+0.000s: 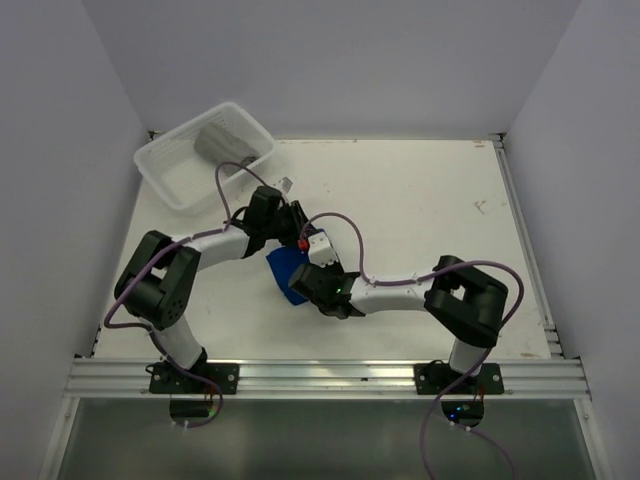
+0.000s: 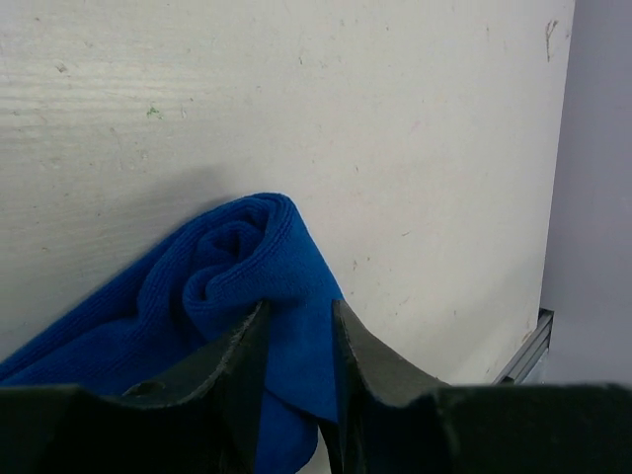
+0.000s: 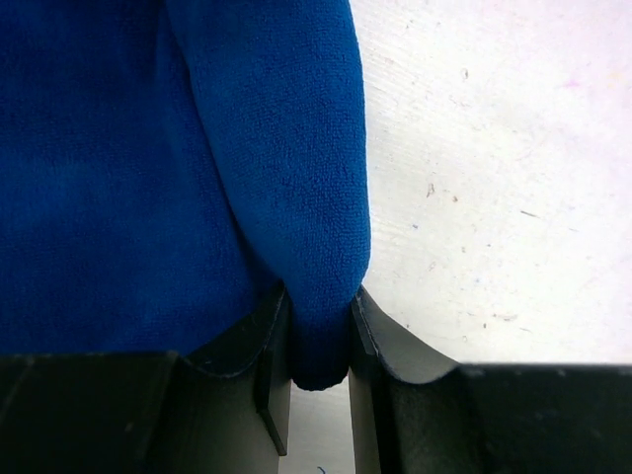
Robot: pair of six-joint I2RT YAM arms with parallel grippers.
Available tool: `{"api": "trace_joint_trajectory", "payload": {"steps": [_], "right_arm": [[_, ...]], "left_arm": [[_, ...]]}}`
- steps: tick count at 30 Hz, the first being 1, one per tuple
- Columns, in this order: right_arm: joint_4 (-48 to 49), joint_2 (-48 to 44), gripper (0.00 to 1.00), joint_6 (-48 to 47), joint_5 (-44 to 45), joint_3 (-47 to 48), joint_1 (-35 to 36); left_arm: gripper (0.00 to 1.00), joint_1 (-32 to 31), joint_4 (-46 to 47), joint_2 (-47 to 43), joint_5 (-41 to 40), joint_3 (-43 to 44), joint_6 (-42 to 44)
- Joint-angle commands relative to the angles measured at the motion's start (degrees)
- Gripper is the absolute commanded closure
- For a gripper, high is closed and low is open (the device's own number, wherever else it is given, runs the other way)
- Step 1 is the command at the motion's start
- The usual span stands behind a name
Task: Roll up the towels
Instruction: Roll the towel
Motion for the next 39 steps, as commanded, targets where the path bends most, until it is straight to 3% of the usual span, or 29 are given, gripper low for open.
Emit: {"api": "trace_joint_trajectory", "payload": {"steps": [1,13,25,30,31,34,39], "right_arm": [[-7.0,2.83,1.0,-1.39,10.15,3.37,2.68],[-16.67,14.95,1.0,-3.85,18.95,15.41,9.89],[-15.63,14.79,1.0,-4.11,16.94,16.3,9.89],[-13.51,9.54,0.77,-3.59,15.36,13.76,9.71],[-12.9,8.03,0.65,-3.33,13.7,13.14,9.19],[-10.02,2.07,0.46,-2.09,9.75,9.8,8.05],[-6.66,-5.33,0.31,-3.32,4.2,5.58,7.69]], "left_arm": [[0.65,0.83,-0.87,-4.05,-1.67,1.81,0.9],[0.67,0.83,6.42,-3.88,5.1,-2.49,-1.04],[0.68,0.83,7.04,1.91,1.59,-7.68,1.95],[0.68,1.01,6.6,3.85,-0.26,-8.13,2.57],[0.68,1.1,6.42,4.03,-0.78,-7.95,2.74],[0.69,1.27,6.07,4.73,-1.67,-7.95,3.27],[0.73,2.24,6.59,6.58,-1.67,-8.56,3.27]]}}
